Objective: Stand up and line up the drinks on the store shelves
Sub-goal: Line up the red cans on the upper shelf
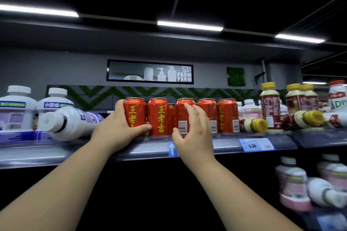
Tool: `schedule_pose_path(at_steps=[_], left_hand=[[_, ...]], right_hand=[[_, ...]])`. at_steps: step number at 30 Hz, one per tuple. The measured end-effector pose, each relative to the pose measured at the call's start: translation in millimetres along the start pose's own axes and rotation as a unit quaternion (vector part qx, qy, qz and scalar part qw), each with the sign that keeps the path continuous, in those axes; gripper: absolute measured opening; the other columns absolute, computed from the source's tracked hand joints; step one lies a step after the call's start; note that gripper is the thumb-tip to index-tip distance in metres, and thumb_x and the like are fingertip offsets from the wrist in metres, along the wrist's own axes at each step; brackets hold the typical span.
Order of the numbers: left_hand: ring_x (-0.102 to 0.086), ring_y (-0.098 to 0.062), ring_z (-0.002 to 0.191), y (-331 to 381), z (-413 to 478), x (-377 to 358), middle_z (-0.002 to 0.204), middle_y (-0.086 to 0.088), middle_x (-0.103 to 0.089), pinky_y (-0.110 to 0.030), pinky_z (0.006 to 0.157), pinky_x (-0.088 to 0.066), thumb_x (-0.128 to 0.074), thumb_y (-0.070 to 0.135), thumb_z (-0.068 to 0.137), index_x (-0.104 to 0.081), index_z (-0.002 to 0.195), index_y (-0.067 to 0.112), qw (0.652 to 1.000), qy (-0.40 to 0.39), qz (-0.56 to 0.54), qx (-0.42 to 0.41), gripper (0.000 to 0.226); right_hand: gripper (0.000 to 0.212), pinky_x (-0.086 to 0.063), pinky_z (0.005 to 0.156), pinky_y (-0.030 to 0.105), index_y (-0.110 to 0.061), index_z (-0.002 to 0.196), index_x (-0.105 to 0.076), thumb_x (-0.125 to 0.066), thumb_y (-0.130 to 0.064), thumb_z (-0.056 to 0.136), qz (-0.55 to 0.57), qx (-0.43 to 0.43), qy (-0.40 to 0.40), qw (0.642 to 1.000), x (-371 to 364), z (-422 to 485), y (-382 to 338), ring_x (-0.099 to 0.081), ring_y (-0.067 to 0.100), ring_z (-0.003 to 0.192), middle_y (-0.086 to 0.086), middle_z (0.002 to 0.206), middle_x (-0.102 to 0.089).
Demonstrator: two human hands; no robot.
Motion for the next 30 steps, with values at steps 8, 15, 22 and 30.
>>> schedule_pose_path(at_steps=[8,15,22,30], left_hand=[[-0.060,-0.029,0.110,4,-3,2,0.132,-0.006,-0.057,-0.039,0.081,-0.043,-0.072,0.073,0.066,-0.016,0.144,0.029,1.000,0.003,0.026,0.007,0.106],[-0.060,-0.025,0.104,2,-2,2,0.131,-0.002,-0.057,-0.039,0.082,-0.045,-0.072,0.070,0.068,-0.014,0.144,0.032,1.000,0.001,0.017,0.009,0.103],[-0.053,-0.018,0.091,-3,-5,4,0.108,0.007,-0.051,-0.035,0.081,-0.043,-0.075,0.057,0.074,-0.018,0.142,0.034,1.000,0.009,0.007,-0.013,0.091],[-0.054,-0.020,0.092,-1,-8,2,0.105,0.007,-0.053,-0.034,0.076,-0.041,-0.072,0.058,0.076,-0.019,0.141,0.033,1.000,0.019,0.010,-0.016,0.088]], right_hand=[[0.085,-0.044,0.109,0.040,-0.033,0.156,-0.007,-0.064,-0.023,0.094,-0.046,-0.065,-0.066,0.995,9,15,-1,-0.037,0.022,0.138,0.001,0.156,-0.022],[0.100,-0.053,0.091,0.039,-0.029,0.158,0.010,-0.064,-0.030,0.091,-0.066,-0.106,-0.130,0.984,7,24,-5,-0.055,0.025,0.117,0.004,0.147,-0.041],[0.100,-0.048,0.086,0.037,-0.025,0.157,0.011,-0.060,-0.048,0.091,-0.088,-0.119,-0.117,0.982,-1,22,0,-0.053,0.023,0.110,0.006,0.139,-0.048],[0.090,-0.042,0.105,0.043,-0.025,0.155,-0.008,-0.064,-0.049,0.089,-0.081,-0.123,-0.080,0.986,-2,17,4,-0.047,0.026,0.128,0.005,0.144,-0.043]])
Point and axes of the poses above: each hand's wrist, its own z-axis towards the middle knuckle, its own x-axis out of the back of the hand, y = z × x, the point moved 2 cm from there along z, towards the middle knuckle
